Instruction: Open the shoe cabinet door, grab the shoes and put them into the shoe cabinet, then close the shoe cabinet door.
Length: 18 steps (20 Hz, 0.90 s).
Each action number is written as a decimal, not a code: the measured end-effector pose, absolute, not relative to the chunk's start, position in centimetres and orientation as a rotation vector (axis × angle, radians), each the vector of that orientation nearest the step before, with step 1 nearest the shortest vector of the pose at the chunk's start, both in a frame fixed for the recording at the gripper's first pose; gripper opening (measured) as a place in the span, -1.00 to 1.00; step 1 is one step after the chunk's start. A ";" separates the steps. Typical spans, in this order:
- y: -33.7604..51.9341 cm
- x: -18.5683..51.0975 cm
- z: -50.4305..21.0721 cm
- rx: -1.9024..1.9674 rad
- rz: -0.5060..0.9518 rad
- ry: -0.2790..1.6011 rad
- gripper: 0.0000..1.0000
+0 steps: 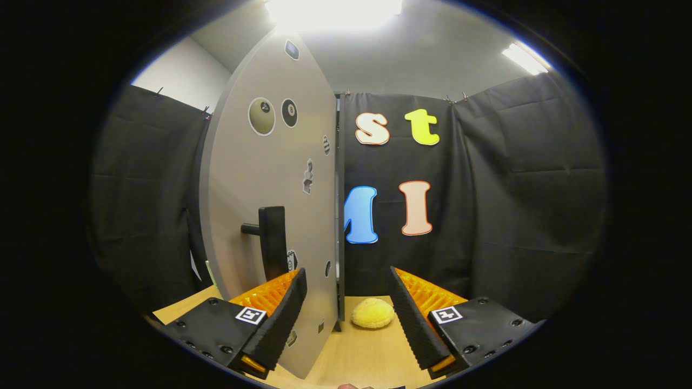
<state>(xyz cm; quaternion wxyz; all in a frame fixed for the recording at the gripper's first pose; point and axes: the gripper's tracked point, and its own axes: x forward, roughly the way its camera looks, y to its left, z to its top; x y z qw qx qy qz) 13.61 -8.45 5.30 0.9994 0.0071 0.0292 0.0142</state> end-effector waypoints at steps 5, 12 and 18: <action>-2.8 14.4 5.6 0.018 0.068 0.066 0.91; 7.6 15.5 5.5 0.036 0.181 0.095 0.91; 11.6 14.8 6.2 0.001 0.164 0.086 0.96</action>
